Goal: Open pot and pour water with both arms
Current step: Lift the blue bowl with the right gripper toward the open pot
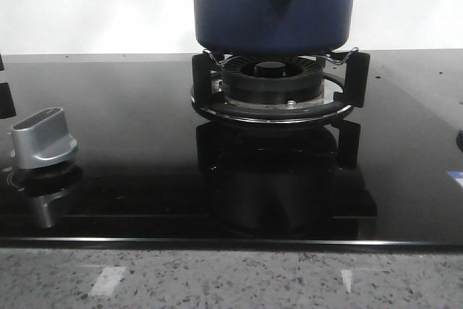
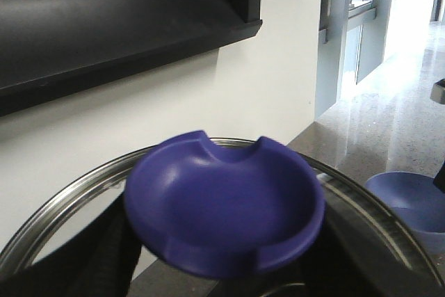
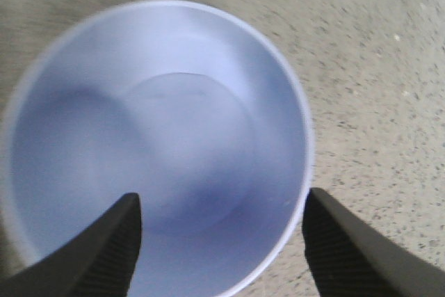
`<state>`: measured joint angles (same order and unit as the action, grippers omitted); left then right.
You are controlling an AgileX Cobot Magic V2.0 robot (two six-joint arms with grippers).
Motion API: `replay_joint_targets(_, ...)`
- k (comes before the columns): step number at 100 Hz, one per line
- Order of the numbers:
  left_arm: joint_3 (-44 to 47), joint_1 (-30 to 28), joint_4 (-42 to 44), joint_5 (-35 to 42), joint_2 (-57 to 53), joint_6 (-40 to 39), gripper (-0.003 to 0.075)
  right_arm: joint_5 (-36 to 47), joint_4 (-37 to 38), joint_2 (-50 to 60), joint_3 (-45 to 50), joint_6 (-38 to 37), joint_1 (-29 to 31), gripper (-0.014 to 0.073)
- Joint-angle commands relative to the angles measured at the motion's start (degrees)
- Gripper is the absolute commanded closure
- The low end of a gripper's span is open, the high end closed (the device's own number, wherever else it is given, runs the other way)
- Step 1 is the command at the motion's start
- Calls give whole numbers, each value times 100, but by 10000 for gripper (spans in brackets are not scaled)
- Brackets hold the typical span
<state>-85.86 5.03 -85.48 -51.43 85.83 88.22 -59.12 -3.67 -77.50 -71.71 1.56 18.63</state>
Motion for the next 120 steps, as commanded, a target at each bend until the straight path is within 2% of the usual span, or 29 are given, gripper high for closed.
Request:
replay_joint_targets(1, -196, -3, -505, -65, -282, -64, 499, 172, 154, -86, -197, -29, 143, 148)
replay_joint_targets(21, -196, -3, -505, -65, -282, -64, 499, 291, 219, -469, -197, -156, 419, 148)
replay_joint_targets(40, -196, -3, -505, -65, -282, -64, 499, 300, 65, -782, -197, -156, 430, 170)
replay_joint_targets(49, -196, -3, -505, -65, -282, -64, 499, 300, 38, -869, -197, -156, 430, 260)
replay_joint_targets(66, -196, -3, -505, -65, -282, -64, 499, 233, 38, -991, -197, -156, 430, 554)
replay_joint_targets(74, -196, -3, -505, -54, -282, -64, 499, 177, 38, -1014, -197, -156, 430, 666)
replay_joint_targets(100, -196, -3, -497, -30, -282, -64, 499, -101, -293, -964, -463, -156, 394, 657)
replay_joint_targets(120, -196, -3, -482, -8, -282, -64, 499, -609, -397, -899, -1310, -156, 52, 648)
